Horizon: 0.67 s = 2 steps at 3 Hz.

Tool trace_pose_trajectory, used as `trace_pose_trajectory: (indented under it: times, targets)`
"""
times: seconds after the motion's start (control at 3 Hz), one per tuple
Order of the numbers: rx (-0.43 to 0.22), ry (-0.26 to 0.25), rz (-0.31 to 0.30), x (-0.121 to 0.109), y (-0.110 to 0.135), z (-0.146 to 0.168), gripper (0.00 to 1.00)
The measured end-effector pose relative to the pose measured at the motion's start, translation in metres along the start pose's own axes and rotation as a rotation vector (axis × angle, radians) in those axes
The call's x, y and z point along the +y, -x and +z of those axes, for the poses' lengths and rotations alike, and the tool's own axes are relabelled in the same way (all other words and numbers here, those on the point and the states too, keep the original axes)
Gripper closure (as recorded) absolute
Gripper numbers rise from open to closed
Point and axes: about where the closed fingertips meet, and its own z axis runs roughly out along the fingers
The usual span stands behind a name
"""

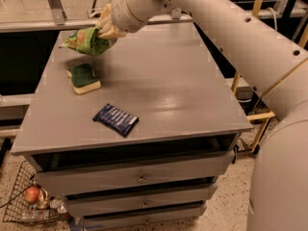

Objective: Move green rice chip bag near sponge

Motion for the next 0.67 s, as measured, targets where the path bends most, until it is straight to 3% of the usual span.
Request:
trace_pose_trajectory:
  times: [0.33, 0.67]
  targets:
    - [-0.028, 0.080, 0.025, 0.029, 0.002, 0.014, 1.00]
    - [-0.027, 0.119, 0.054, 0.042, -0.007, 0.021, 1.00]
